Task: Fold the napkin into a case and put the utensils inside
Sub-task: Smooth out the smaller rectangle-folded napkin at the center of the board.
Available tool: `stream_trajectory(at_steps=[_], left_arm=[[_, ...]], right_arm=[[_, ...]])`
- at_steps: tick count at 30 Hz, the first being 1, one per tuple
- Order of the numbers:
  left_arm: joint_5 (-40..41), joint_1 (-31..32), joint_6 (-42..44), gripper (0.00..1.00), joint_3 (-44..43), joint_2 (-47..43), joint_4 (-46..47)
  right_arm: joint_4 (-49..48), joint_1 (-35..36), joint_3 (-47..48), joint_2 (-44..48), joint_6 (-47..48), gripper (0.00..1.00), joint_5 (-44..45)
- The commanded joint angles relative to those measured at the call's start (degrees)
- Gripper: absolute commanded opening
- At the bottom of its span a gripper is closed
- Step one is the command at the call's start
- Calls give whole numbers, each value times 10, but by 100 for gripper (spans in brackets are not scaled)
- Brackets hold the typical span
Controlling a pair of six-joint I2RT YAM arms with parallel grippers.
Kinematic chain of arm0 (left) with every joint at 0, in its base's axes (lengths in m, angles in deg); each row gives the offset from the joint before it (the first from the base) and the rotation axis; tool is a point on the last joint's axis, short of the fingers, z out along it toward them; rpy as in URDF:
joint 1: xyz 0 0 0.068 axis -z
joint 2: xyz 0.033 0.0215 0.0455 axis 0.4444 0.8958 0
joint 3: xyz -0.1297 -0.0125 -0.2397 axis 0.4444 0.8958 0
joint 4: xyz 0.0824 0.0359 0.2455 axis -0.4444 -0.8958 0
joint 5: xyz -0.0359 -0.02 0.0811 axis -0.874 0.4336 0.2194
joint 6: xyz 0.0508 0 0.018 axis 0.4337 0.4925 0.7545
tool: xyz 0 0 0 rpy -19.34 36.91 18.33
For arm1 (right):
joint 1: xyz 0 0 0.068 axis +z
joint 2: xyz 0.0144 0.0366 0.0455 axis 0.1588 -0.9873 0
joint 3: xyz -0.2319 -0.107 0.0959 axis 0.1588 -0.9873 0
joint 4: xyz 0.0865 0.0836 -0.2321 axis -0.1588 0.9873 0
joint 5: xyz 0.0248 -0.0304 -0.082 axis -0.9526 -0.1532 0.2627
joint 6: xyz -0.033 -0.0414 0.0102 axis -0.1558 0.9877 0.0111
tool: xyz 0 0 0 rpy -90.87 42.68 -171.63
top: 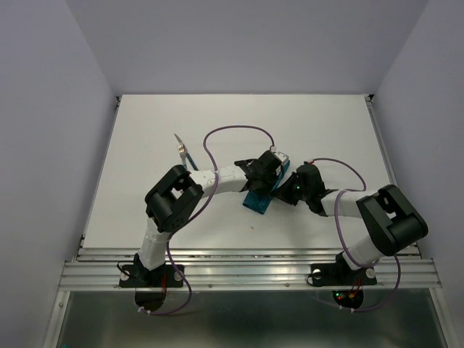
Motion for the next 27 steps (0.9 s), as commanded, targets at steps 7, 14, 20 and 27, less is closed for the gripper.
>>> stream_trajectory(at_steps=[7, 14, 20, 27], left_arm=[[-66, -19, -27, 0, -14, -14, 33], [-73, -19, -33, 0, -25, 2, 35], [-82, -20, -39, 0, -10, 28, 46], [-91, -27, -42, 0, 6, 29, 61]], right_arm=[[0, 5, 16, -9, 7, 1, 14], [-1, 5, 13, -3, 4, 1, 14], [1, 5, 7, 8, -3, 1, 23], [13, 5, -3, 31, -11, 11, 36]])
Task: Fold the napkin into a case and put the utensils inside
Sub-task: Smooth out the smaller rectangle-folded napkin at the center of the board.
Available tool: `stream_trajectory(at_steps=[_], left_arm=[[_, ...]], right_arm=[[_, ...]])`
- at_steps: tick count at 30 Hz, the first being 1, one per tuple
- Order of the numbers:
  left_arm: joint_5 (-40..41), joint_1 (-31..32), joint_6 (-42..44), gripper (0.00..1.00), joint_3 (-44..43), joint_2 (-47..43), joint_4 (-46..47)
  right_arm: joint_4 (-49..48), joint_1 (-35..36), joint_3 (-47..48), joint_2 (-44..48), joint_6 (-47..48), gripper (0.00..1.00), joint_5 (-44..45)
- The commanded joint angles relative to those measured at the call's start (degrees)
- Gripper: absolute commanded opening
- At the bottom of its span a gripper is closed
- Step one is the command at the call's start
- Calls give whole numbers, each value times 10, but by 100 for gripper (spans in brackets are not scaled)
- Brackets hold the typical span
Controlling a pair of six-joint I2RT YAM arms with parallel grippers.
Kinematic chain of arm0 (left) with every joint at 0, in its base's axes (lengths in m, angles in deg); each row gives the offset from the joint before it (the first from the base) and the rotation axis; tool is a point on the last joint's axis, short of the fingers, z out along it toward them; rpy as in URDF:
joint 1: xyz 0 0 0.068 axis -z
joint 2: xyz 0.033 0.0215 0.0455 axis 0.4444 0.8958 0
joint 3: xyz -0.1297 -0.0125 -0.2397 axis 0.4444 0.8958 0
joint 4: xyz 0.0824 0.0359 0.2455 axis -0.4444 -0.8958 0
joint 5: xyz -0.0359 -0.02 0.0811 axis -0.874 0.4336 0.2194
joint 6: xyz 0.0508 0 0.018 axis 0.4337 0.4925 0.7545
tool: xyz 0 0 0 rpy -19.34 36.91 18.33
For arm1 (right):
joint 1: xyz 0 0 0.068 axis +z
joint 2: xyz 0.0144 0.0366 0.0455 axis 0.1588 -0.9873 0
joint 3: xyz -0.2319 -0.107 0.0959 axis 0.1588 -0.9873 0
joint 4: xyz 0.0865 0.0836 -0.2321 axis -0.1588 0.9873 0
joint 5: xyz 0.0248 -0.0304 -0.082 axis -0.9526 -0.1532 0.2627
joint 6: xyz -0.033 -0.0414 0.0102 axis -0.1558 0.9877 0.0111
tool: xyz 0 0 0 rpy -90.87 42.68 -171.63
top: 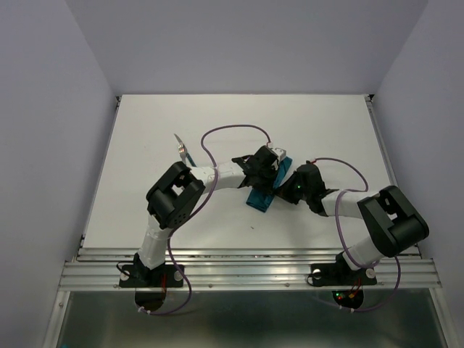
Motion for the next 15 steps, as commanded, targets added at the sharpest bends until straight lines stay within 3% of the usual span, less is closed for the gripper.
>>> stream_trajectory(at_steps=[1, 4, 6, 11, 15], left_arm=[[-19, -2, -4, 0, 10, 10, 15], [-20, -5, -1, 0, 14, 8, 17], [-24, -8, 1, 0, 17, 7, 19], [-33, -8, 5, 0, 20, 5, 22], [-37, -8, 6, 0, 25, 1, 28]], right_arm=[[10, 5, -10, 37, -8, 19, 24], [21, 5, -22, 69, -9, 40, 41], [22, -2, -31, 85, -19, 48, 40], [21, -8, -29, 87, -27, 57, 36], [20, -13, -15, 68, -29, 57, 38]])
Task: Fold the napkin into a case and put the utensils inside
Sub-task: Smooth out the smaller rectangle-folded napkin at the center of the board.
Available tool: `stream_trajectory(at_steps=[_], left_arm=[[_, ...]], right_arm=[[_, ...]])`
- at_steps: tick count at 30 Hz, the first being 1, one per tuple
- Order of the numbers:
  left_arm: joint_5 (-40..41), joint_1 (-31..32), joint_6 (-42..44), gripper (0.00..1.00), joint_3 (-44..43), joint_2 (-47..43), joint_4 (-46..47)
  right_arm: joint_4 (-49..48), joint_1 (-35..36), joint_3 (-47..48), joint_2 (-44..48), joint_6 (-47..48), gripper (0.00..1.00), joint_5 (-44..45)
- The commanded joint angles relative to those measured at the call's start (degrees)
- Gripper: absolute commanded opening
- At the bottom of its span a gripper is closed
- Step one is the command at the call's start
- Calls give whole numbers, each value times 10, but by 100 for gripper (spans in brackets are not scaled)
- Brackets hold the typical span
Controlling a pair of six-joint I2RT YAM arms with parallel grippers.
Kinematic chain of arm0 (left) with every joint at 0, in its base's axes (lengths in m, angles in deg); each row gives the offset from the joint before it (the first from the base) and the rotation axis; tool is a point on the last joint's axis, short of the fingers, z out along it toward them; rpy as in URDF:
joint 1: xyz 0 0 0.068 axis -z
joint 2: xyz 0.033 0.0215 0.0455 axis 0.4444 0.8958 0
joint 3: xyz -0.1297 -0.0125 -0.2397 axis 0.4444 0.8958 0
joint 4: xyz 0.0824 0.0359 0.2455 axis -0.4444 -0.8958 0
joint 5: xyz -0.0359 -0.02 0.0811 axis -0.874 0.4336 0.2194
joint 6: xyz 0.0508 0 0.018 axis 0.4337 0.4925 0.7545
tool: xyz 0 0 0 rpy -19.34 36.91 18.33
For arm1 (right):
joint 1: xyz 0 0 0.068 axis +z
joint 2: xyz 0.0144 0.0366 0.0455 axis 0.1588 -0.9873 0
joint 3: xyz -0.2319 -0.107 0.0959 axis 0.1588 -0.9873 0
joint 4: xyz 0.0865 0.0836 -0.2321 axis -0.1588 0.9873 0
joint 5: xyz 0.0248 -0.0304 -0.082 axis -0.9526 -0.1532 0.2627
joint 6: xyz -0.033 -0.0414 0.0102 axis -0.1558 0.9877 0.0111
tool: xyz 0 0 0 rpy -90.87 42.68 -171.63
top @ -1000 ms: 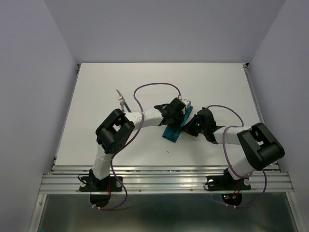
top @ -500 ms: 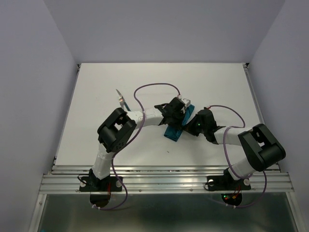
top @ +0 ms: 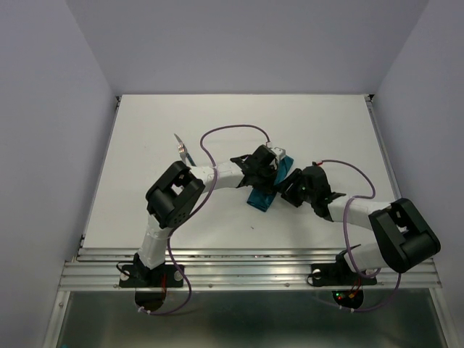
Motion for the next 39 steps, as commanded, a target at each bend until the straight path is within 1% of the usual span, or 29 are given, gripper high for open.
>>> stream_trajectory(at_steps=[1, 5, 7, 17, 21, 22, 25, 26, 28, 29, 30, 31, 32, 34, 35, 39], left_arm=[[-14, -1, 7, 0, 18, -2, 6], [-20, -1, 9, 0, 25, -7, 12], [-21, -1, 10, 0, 28, -10, 13], [-28, -1, 13, 0, 34, -18, 18], [-27, -1, 10, 0, 35, -23, 20], [-26, -1, 9, 0, 35, -24, 20], [-26, -2, 7, 0, 37, -30, 21], [-25, -1, 5, 0, 37, -31, 22], [-23, -1, 0, 0, 38, -42, 21], [-21, -1, -2, 1, 38, -47, 20], [-19, -1, -3, 7, 38, -58, 15], [-16, -2, -5, 15, 39, -65, 12], [-9, -2, -5, 32, 40, -71, 5], [-2, -2, -5, 54, 49, -96, -1], [3, -2, -3, 58, 51, -103, -9], [14, -6, -4, 59, 81, -147, -22]], right_arm=[[-6, -6, 16, -14, -9, 57, 17], [-6, -6, 16, -23, -26, 54, 25], [-7, -11, 12, -23, -33, 52, 51], [-8, -16, 39, -67, -24, 50, 49], [-23, -16, 43, -89, -25, 39, 34], [-27, -16, 38, -90, -27, 30, 34], [-33, -16, 36, -92, -24, 19, 34], [-33, -16, 36, -93, -22, 10, 34], [-32, -16, 38, -97, -9, 1, 34], [-32, -16, 40, -100, -6, 1, 34], [-32, -16, 43, -103, 4, 1, 17], [-33, -16, 44, -106, 8, 1, 13], [-33, -16, 45, -112, 12, 1, 9], [-33, -16, 47, -116, 26, 1, 5], [-34, -21, 47, -118, 31, 1, -1], [-33, -28, 48, -119, 53, 1, -11]])
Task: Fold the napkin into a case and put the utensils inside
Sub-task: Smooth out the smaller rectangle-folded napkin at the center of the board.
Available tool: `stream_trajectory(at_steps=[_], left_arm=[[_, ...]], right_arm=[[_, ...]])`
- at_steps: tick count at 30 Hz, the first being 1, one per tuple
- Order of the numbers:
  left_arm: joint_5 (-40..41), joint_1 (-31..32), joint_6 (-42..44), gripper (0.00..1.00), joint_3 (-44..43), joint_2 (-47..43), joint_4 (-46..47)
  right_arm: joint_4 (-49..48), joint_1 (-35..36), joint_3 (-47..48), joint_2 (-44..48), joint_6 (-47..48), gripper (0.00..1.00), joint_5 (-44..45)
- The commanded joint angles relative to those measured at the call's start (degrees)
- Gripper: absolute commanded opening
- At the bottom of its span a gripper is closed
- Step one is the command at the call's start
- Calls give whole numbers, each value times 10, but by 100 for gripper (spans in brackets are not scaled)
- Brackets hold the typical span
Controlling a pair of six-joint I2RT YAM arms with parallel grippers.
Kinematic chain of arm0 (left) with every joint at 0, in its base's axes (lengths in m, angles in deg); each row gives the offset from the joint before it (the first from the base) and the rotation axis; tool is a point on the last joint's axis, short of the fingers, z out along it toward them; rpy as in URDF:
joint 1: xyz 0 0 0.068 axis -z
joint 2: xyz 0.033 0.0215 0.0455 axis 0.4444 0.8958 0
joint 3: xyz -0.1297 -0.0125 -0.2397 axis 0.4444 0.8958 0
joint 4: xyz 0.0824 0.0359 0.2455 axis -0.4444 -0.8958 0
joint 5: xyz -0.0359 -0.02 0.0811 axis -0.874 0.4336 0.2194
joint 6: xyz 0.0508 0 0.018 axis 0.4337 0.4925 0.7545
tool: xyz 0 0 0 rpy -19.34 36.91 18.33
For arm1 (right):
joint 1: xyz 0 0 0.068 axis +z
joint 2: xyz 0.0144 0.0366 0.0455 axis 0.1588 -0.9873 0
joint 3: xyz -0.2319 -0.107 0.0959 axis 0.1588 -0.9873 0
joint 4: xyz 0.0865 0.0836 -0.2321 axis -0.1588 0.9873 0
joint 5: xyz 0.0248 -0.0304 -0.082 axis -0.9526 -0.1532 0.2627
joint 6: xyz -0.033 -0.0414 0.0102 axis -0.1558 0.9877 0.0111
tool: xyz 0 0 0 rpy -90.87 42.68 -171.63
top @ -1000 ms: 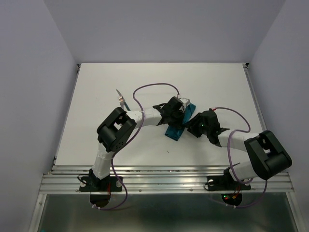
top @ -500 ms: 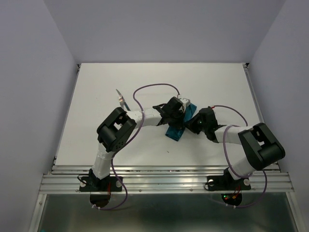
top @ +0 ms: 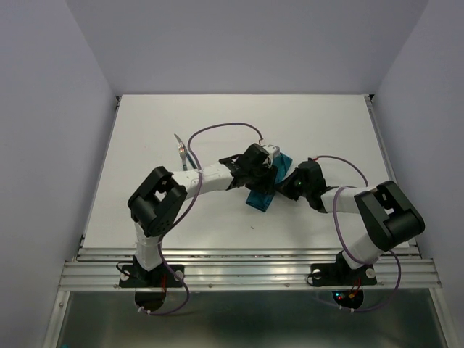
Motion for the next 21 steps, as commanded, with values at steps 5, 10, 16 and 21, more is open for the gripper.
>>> stream_trajectory(at_steps=[5, 10, 16, 21], left_arm=[[-2, -15, -2, 22, 64, -94, -3], [-37, -19, -13, 0, 84, -76, 20], [-40, -20, -36, 0, 106, -73, 69], [-46, -20, -41, 0, 116, -77, 88]], right_arm=[[14, -11, 6, -14, 49, 1, -10], [14, -11, 7, -14, 48, 1, -11], [14, -11, 9, -17, 51, 1, -15], [14, -11, 10, -18, 52, 1, -18]])
